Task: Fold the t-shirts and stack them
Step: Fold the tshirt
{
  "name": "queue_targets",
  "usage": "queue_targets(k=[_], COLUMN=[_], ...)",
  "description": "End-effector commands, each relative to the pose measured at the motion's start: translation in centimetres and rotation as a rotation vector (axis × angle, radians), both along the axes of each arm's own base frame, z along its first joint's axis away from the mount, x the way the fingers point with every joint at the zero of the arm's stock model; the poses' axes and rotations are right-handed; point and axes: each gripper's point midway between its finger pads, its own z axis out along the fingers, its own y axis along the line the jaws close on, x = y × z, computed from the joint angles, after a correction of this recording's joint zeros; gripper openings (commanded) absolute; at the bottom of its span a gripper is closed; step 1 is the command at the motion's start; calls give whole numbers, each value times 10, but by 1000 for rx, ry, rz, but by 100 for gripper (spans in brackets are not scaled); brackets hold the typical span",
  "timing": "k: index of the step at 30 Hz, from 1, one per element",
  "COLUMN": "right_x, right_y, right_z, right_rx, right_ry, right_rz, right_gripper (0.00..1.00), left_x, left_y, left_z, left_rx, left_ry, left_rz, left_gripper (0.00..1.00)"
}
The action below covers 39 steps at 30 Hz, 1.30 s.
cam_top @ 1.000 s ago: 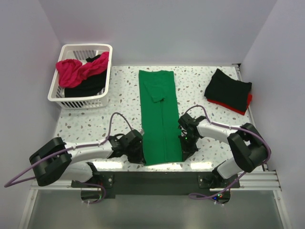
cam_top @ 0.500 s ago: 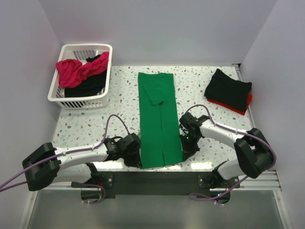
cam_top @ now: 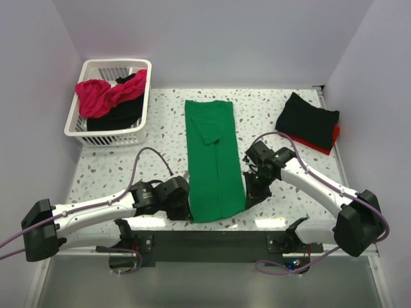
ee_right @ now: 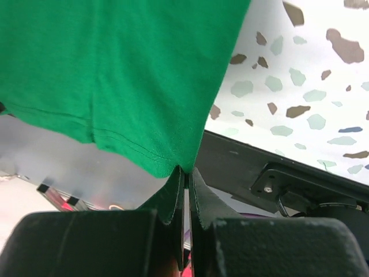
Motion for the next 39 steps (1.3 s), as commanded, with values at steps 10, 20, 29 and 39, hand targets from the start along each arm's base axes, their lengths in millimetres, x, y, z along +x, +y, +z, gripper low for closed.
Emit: queue_targets(k=[10, 20, 29, 39], right_x=[51, 108, 159, 222], right_y=[30, 41, 42, 44], right_z=[29, 33, 24, 10], right_rx=[57, 6, -35, -56], right_ry=[-135, -235, -266, -282], right_rz=[-104, -140, -167, -190], right_gripper=[0, 0, 0, 0], left_x=[71, 124, 182, 250], left_y=[1, -8, 4, 12], left_z=[31, 35, 34, 28], left_rx=[61, 57, 47, 78], left_ry=[-191, -258, -307, -320], left_rz=[74, 81, 118, 107], left_gripper=[0, 0, 0, 0])
